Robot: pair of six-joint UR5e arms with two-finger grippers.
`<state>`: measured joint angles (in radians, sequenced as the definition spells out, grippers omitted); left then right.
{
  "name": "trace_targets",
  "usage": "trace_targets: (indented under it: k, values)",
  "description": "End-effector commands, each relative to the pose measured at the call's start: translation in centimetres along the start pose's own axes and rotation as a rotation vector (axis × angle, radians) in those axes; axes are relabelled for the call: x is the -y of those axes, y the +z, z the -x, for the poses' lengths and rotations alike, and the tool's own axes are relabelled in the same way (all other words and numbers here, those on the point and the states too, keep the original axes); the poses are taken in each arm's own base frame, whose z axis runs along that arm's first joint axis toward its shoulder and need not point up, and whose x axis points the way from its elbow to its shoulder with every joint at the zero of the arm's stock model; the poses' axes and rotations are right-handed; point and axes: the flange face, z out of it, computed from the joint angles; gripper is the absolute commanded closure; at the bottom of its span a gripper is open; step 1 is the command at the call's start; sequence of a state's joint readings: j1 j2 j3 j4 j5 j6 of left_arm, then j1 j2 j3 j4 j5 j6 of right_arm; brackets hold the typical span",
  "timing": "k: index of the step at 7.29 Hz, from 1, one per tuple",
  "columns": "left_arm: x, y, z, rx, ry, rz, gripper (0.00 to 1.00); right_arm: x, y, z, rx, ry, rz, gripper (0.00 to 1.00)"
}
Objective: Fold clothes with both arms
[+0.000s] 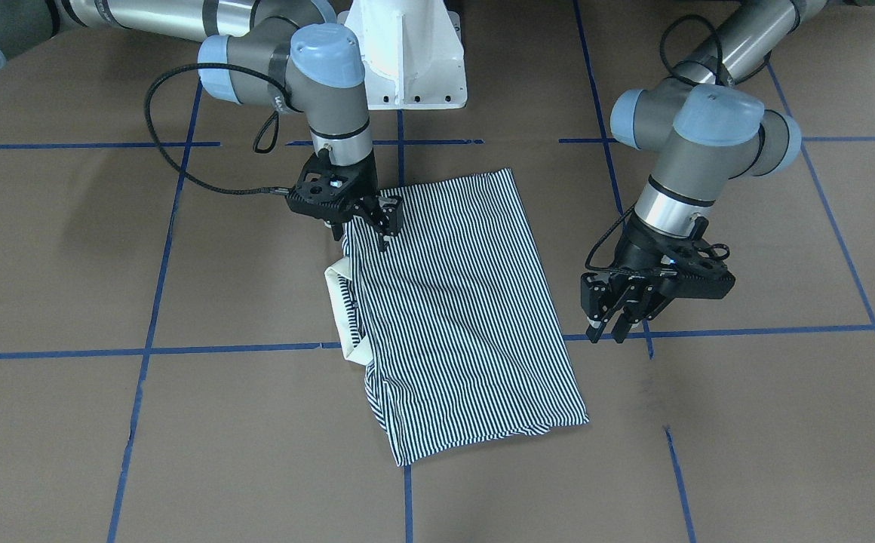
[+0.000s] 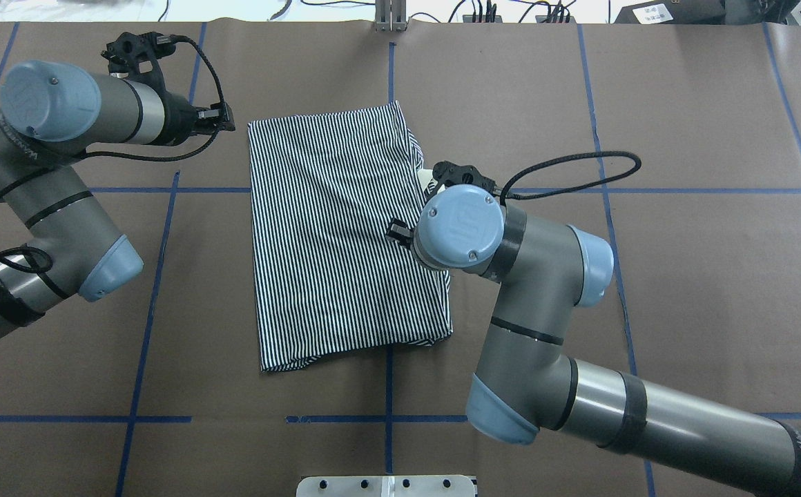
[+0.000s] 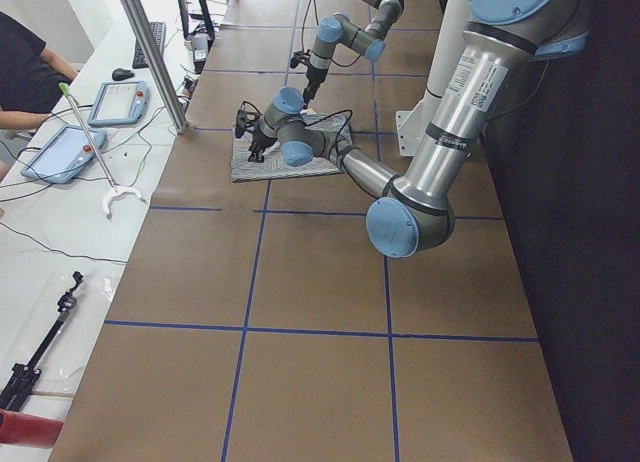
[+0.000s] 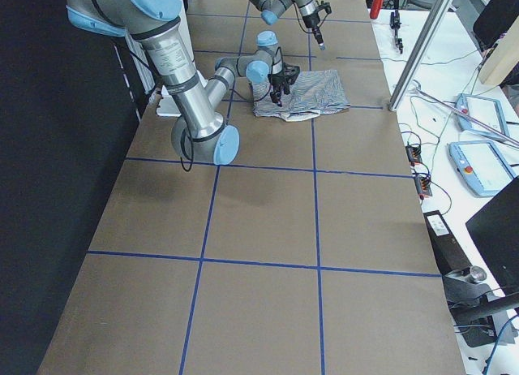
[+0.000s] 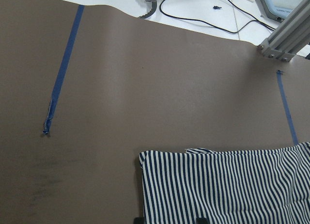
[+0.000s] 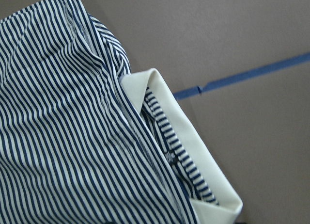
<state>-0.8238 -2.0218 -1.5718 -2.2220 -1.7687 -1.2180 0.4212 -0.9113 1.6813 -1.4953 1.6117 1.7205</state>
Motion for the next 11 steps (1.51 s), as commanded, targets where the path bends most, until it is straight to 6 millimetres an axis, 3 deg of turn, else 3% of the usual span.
trace_targets:
  k: [1, 2, 9, 10, 11]
  values:
    - [0.0, 0.0, 0.0, 0.0, -0.002, 0.0, 0.54, -4.0, 1.6, -2.2, -0.034, 0.131, 0.024, 0.24]
    - [0.0, 0.1, 0.0, 0.001, -0.005, 0.002, 0.54, -6.4, 2.5, -2.9, -0.052, 0.116, 0.04, 0.24]
    - [-0.2, 0.2, -0.1, 0.001, -0.011, 0.005, 0.54, -7.1, 3.2, -4.2, -0.074, 0.106, 0.047, 0.28]
    - [-0.1, 0.1, -0.1, -0.001, -0.013, 0.003, 0.54, -7.1, 3.2, -4.2, -0.074, 0.106, 0.047, 0.38]
    - [-0.2, 0.1, -0.1, -0.001, -0.013, 0.004, 0.54, -7.2, 3.4, -4.3, -0.077, 0.106, 0.047, 0.55]
